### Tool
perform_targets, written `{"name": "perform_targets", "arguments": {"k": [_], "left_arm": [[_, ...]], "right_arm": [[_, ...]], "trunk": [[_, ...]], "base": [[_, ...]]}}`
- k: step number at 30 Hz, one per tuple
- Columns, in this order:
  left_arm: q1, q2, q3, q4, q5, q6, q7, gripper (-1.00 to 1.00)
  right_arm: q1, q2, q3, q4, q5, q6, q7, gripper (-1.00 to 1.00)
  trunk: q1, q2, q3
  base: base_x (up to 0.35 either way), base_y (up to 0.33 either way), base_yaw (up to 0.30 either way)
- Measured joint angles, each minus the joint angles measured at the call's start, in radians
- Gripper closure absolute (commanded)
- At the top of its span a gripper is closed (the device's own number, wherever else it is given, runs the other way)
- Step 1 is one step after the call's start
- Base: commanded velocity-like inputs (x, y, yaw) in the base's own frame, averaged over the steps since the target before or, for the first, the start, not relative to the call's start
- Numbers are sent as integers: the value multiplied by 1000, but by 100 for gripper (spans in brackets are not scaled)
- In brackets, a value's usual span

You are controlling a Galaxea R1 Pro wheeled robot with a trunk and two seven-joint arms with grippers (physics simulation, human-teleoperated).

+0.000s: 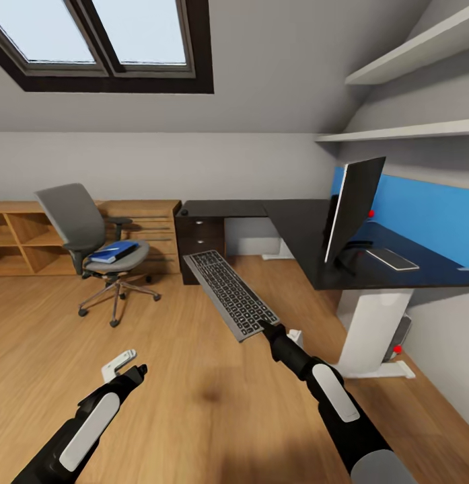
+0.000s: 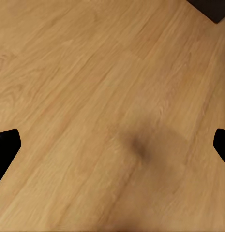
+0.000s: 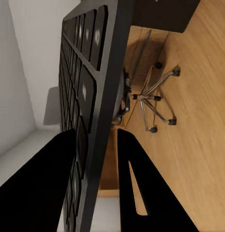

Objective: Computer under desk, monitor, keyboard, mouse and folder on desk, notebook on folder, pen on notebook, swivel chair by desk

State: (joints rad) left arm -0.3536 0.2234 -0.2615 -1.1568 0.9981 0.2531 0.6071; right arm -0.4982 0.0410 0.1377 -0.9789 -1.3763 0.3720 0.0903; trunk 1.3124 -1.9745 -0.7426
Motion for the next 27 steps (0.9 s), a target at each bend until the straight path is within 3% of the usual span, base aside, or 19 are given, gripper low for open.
{"name": "perform_targets", "arguments": {"k": [10, 27], "left_arm": [[0, 1, -1, 0, -2, 1, 1, -100], [0, 1, 0, 0, -2, 1, 1, -100]], "right_arm": [[-1, 2, -1, -1, 0, -1, -1, 100], [0, 2, 1, -2, 5, -2, -2, 100]], "trunk": [[-34, 63, 28], [-100, 182, 81]], "base": [[51, 6, 0], [307, 0, 0]]}}
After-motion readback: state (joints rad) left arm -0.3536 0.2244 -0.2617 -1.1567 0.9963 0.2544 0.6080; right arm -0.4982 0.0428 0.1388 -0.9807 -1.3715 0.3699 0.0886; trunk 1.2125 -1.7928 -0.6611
